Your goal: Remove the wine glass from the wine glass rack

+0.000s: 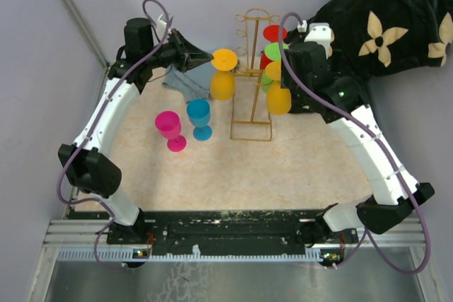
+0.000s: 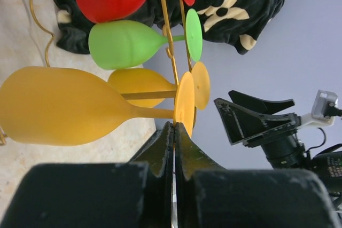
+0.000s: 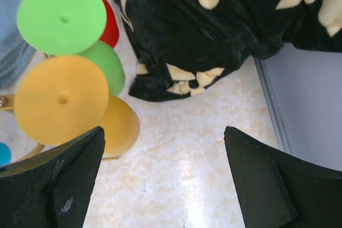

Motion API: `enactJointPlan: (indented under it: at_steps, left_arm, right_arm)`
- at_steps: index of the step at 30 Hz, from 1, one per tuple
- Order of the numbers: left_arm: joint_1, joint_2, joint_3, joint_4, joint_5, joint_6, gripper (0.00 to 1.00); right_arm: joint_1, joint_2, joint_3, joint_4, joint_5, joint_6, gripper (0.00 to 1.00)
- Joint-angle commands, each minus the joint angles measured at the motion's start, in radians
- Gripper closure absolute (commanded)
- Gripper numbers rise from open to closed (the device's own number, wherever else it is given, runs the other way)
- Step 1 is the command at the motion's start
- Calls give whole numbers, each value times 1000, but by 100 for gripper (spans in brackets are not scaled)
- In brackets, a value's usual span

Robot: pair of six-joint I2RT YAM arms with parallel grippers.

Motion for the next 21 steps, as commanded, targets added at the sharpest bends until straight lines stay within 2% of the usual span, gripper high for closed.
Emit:
enactJointPlan:
  at_steps: [1, 7, 13, 17, 21]
  left_arm:
    - [55, -27, 32, 74, 54, 91, 100]
    - [135, 2, 139, -21, 109, 284, 100]
    - [140, -20, 254, -172, 100, 612, 100]
    - [132, -80, 254, -252, 97, 800, 100]
    - [92, -176, 194, -309, 76, 996, 100]
  right_arm:
    - [-11, 26, 133, 13, -29, -21, 7]
    - [-12, 118, 326, -40, -110, -57, 7]
    - [-11, 235, 541, -109, -231, -72, 7]
    - [-14, 306, 662, -125, -320, -64, 7]
    - [-30, 336, 674, -105, -425, -33, 7]
